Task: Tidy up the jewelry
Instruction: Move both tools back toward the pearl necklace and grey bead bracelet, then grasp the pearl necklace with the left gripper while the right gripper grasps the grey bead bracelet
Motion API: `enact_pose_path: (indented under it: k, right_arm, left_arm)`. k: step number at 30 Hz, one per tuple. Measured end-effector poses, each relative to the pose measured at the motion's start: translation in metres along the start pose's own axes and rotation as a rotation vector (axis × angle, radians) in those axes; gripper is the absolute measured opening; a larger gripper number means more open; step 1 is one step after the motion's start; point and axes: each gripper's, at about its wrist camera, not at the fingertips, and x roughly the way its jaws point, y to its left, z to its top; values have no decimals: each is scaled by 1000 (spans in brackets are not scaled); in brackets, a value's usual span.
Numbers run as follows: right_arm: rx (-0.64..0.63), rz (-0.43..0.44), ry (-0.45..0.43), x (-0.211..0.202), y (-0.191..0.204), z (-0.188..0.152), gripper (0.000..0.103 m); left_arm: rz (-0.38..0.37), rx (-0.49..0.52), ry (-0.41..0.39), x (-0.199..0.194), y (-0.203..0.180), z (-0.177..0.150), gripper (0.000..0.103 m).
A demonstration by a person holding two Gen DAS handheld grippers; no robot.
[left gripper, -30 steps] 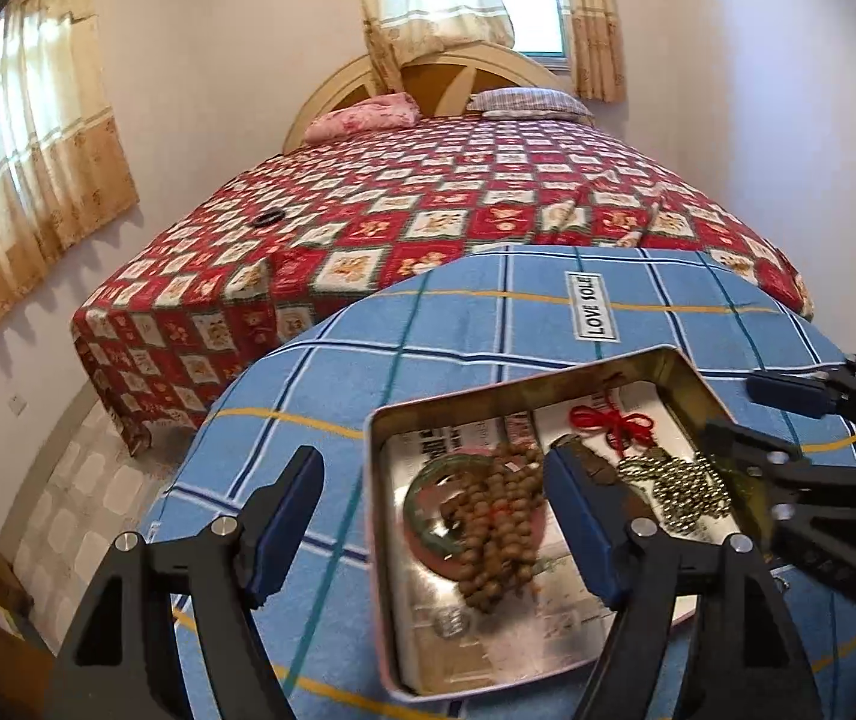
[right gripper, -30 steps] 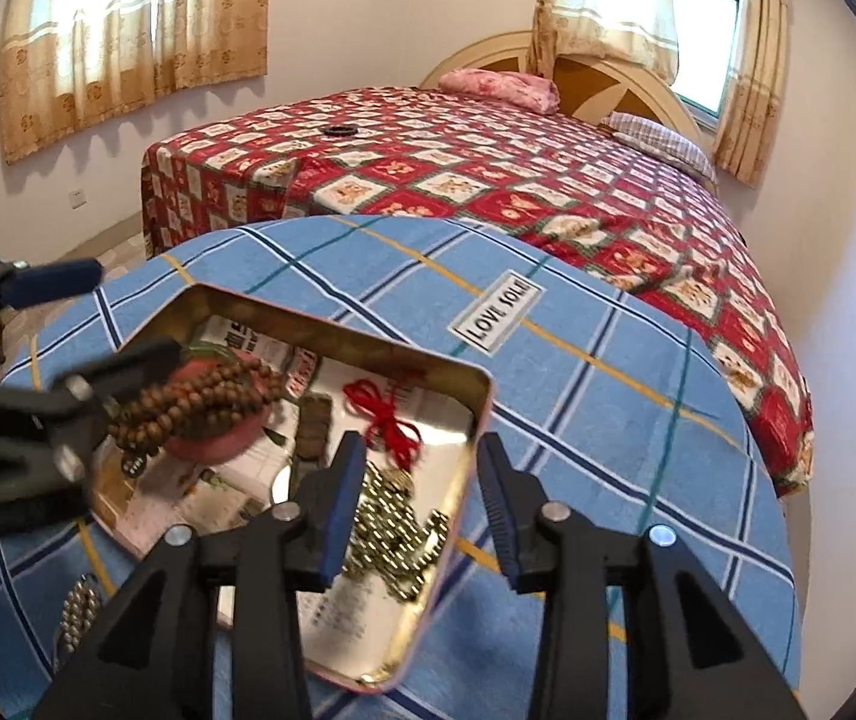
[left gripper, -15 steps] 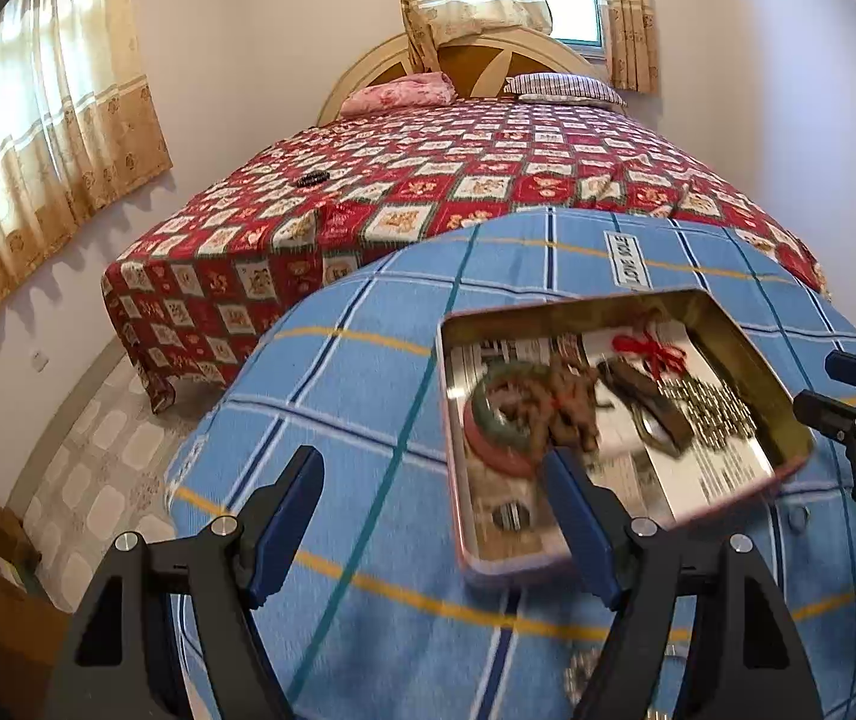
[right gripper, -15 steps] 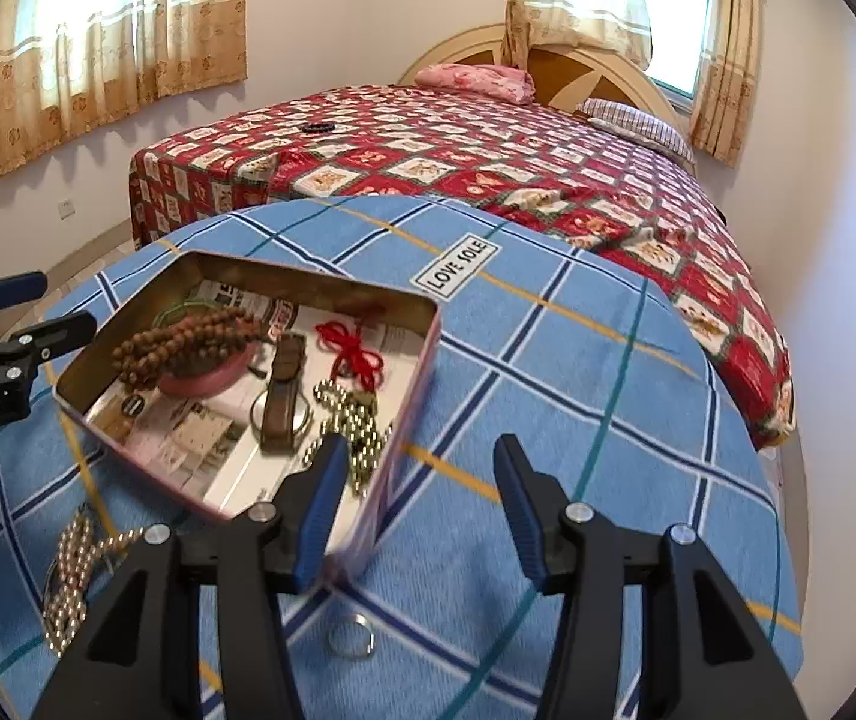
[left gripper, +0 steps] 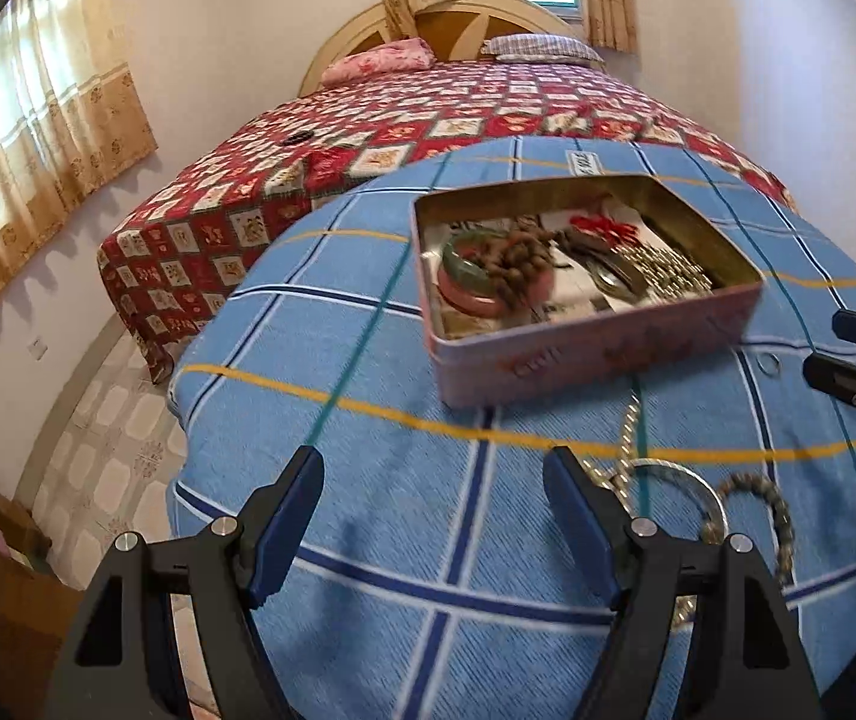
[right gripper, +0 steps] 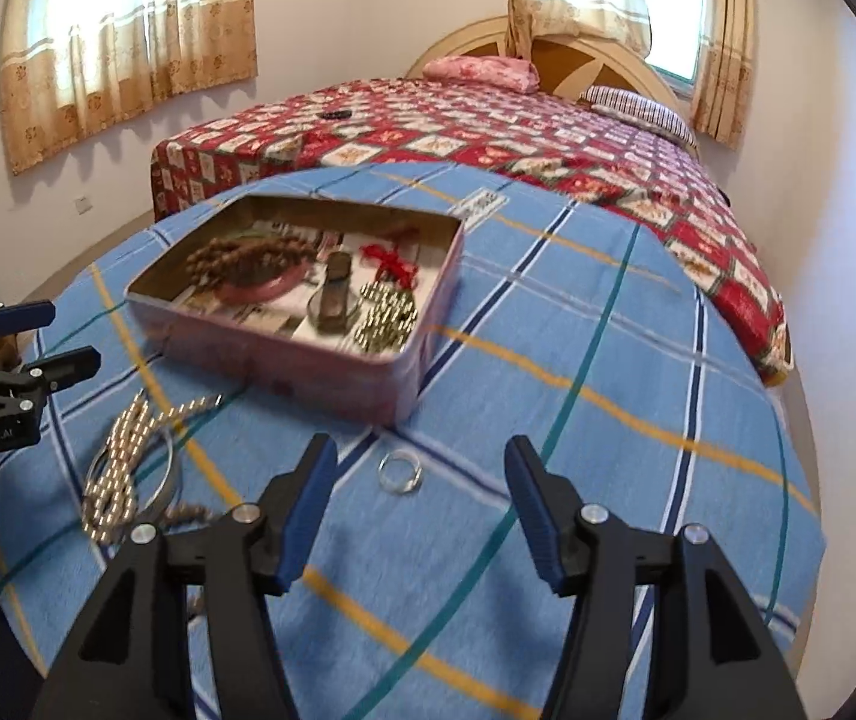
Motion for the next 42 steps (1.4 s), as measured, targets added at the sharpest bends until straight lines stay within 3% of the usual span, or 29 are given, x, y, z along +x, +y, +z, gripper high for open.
enact_pose_path:
  k: [13,16,19,20,21,22,23,30,37,39,40,41,42]
  right_arm:
    - [-13,23,14,1,10,-13,61]
    - [-19,25,13,2,13,-15,61]
    - [-19,20,18,4,13,-16,61]
    - [-15,21,21,4,13,-17,61]
    - [-12,24,21,4,12,-17,61]
    - [-12,24,20,3,12,-17,61]
    - [-11,24,19,3,12,-17,61]
    - [-19,69,20,3,20,-18,61]
    - [-74,155,30,2,40,-20,61]
    - [-106,171,58,7,48,-24,61]
    - [-117,175,66,9,50,-25,59]
    - [-127,179,76,10,52,-28,50]
    - [-137,179,97,13,53,-30,42]
  left_arm:
    - [-76,31,1,-1,-26,-3,75]
    - [-102,60,20,5,-35,-4,49]
    - [-140,66,57,17,-42,-5,33]
    - [-162,63,61,18,-43,-5,22]
    - [-167,65,53,17,-45,-4,17]
    - [-168,68,36,13,-45,-2,0]
    - [-188,67,26,9,-44,1,0]
    - [-214,21,-78,-25,-27,29,0]
    - [-181,67,-25,-13,-32,21,1]
    - [-184,59,13,-4,-35,14,18]
    - [-194,46,32,0,-36,11,46]
    - [-202,39,37,1,-37,8,65]
    - [-214,45,27,-1,-40,4,66]
